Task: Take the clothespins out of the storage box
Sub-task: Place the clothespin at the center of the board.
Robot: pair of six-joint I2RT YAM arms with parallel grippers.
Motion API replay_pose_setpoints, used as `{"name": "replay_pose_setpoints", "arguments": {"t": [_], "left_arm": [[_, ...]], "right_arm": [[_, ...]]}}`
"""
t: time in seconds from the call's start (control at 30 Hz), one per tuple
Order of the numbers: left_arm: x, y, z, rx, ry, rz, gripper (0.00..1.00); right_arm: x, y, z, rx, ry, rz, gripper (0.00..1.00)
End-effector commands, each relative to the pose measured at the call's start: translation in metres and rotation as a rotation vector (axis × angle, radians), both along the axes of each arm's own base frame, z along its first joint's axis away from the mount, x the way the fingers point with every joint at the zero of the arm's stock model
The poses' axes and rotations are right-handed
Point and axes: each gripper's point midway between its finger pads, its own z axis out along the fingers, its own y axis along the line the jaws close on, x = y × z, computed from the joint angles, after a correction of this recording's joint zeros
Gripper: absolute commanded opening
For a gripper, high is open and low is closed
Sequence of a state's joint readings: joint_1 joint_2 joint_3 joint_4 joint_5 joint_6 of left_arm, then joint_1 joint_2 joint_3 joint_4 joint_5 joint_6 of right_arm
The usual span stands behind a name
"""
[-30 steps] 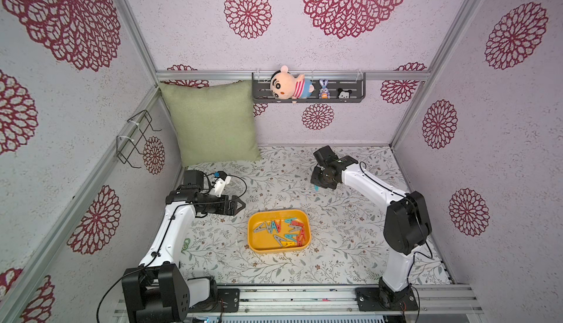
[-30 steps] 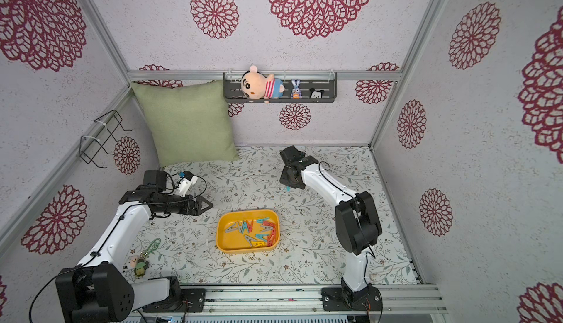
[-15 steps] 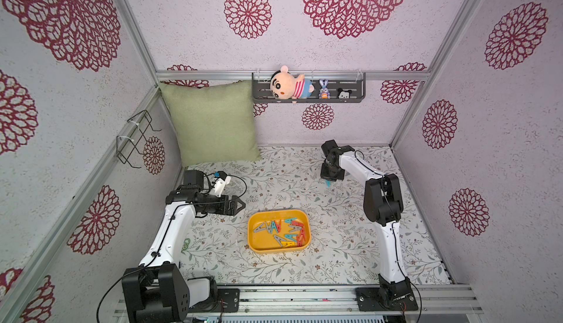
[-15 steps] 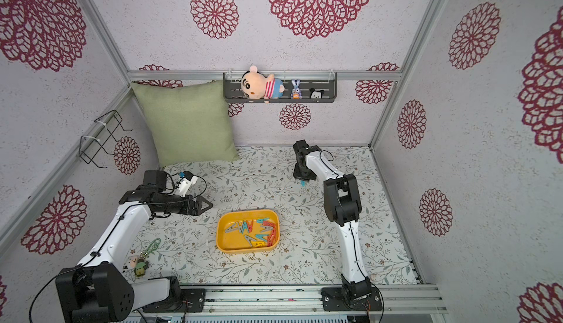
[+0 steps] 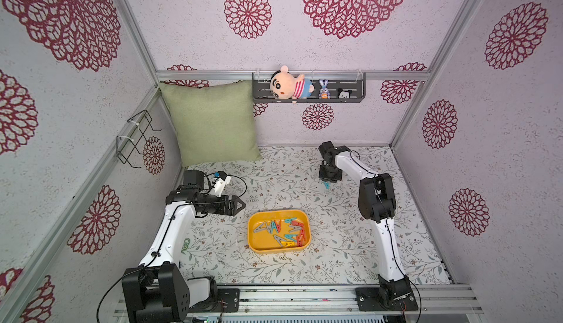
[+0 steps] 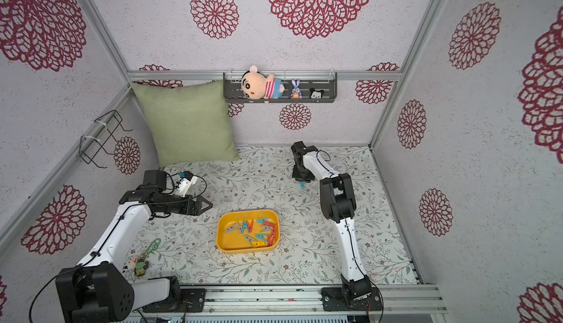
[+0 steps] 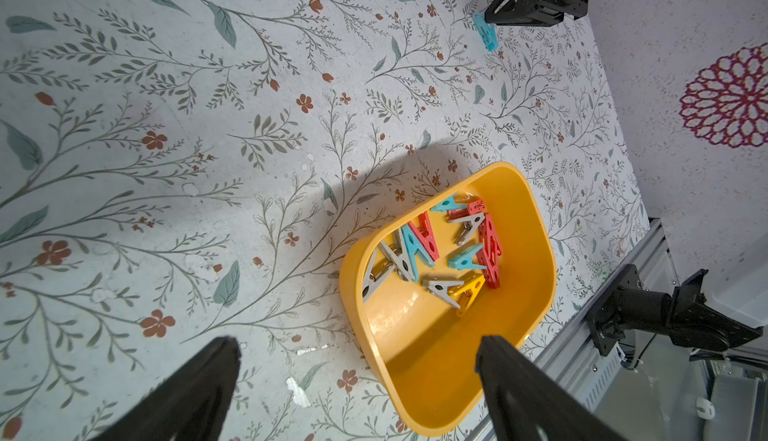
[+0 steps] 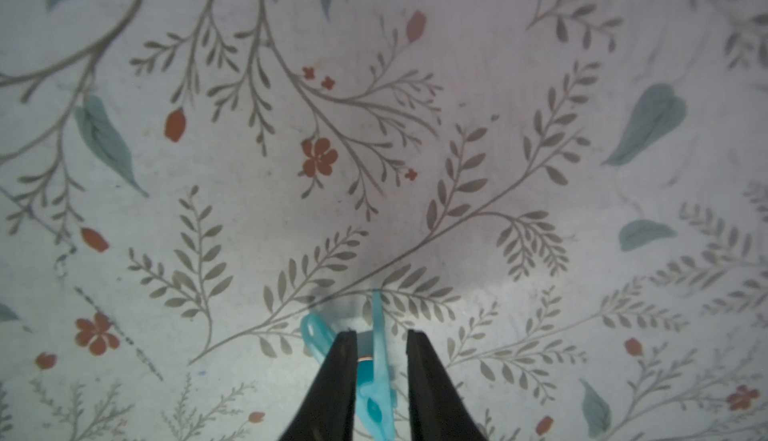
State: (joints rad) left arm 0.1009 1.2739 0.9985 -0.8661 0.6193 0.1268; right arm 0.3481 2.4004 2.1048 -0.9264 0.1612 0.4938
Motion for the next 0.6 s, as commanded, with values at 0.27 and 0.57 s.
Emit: {"name": "replay_pose_setpoints", "arguments": {"t": [0.27,0.57], "left_arm": [[0.001,0.004,0.003,0.013,-0.015,0.011,0.97],[0.004,0.01,0.001,0.04,-0.016,0.036,0.97]], "right_arm": [[0.011,0.006,0.083,0.032,-0.146,0.004,0.39],[-0.071,0.098,0.164,0.026,-0.224,0.24,0.37]]}}
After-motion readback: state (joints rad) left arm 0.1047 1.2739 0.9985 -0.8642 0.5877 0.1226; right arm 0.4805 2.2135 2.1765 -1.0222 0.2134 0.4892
